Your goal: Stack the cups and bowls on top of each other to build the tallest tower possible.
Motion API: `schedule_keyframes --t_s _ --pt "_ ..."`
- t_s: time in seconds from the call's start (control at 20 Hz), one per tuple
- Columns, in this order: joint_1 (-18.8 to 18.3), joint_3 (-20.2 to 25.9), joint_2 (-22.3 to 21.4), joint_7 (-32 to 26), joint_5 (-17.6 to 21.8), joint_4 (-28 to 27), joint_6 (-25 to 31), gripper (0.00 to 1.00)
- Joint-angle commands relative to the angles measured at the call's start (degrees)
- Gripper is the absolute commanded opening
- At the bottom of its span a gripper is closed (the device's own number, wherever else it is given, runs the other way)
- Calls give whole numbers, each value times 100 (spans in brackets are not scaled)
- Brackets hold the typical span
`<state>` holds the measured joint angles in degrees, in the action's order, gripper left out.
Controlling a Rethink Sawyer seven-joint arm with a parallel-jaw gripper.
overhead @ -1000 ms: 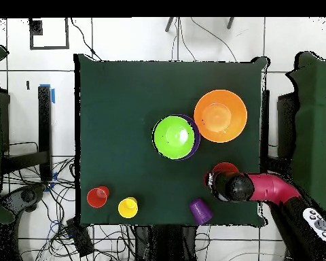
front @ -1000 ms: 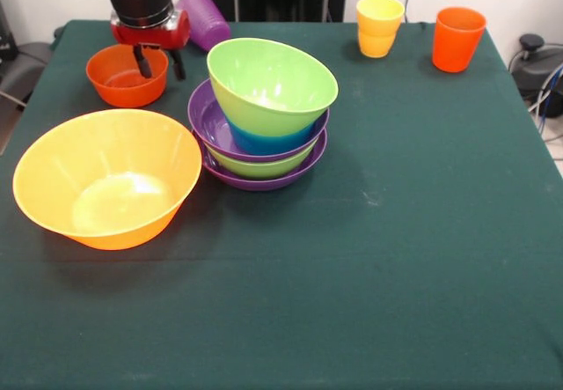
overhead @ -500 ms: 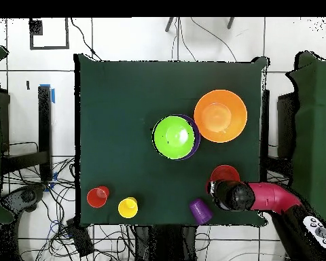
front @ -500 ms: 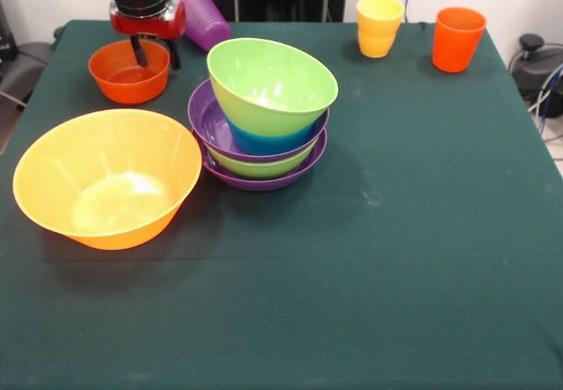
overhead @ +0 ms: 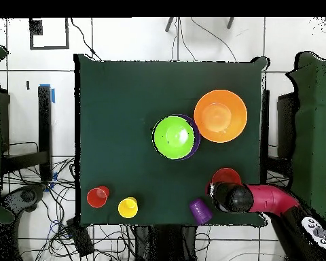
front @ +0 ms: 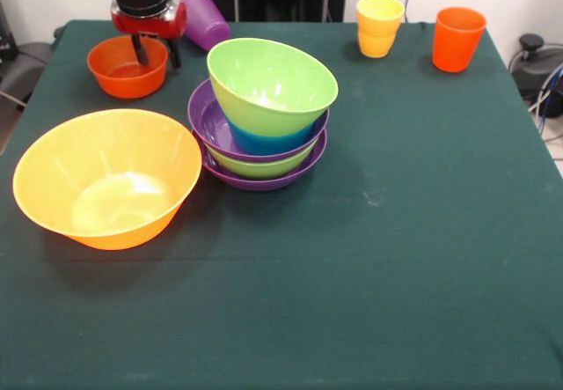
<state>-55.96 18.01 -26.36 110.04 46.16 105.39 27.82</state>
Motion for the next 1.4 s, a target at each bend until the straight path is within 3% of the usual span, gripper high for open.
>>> schedule_keyframes --t_s 0.05,0.65,0.7,0.75,1.4 --pt "345 34 501 -133 393 -532 -343 100" --pt "310 266 792 -426 345 -891 -252 100" --pt "311 268 777 -378 435 -872 -448 100" --pt "312 271 763 -331 524 -852 -644 0" --pt "259 382 749 -445 307 -879 -427 0"
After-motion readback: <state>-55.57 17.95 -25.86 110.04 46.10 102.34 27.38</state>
